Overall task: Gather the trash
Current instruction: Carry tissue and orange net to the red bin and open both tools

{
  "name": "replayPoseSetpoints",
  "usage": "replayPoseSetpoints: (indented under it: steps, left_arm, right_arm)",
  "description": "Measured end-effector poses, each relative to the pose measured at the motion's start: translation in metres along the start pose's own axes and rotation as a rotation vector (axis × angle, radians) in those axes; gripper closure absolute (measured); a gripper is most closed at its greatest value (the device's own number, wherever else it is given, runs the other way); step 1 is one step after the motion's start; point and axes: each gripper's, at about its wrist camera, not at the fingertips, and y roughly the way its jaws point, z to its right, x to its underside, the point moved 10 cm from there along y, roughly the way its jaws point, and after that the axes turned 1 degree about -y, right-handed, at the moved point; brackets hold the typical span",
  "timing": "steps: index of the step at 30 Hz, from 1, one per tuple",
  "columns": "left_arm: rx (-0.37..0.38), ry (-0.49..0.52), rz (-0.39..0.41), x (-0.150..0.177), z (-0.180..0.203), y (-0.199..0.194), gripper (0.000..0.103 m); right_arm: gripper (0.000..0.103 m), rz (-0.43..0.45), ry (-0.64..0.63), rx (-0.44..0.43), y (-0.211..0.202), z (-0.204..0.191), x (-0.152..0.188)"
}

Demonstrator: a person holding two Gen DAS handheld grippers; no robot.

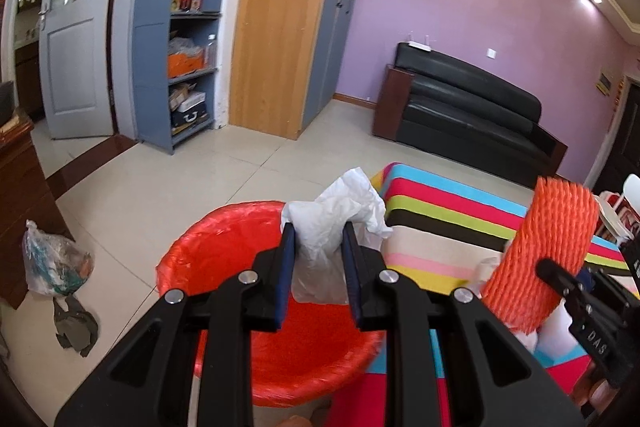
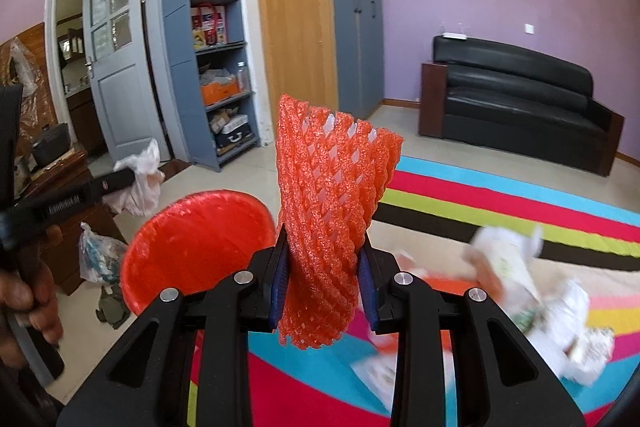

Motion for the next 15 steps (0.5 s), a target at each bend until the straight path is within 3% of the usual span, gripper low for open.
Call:
replayPoseSetpoints:
  steps: [6,15]
  left_arm:
    - [-0.045,-0.02,-0.001,-0.003,-0.027,0.01,0.08]
    - [-0.102,-0.041,0.014,-0.008,-0.055,0.013,0.08]
  right_arm:
    - [0.072,-0.029,-0.014,-0.065,0.043,-0.035,-0.014]
    - [0.072,-0.104,-0.062,-0.159,0.098,-0.092,-0.004]
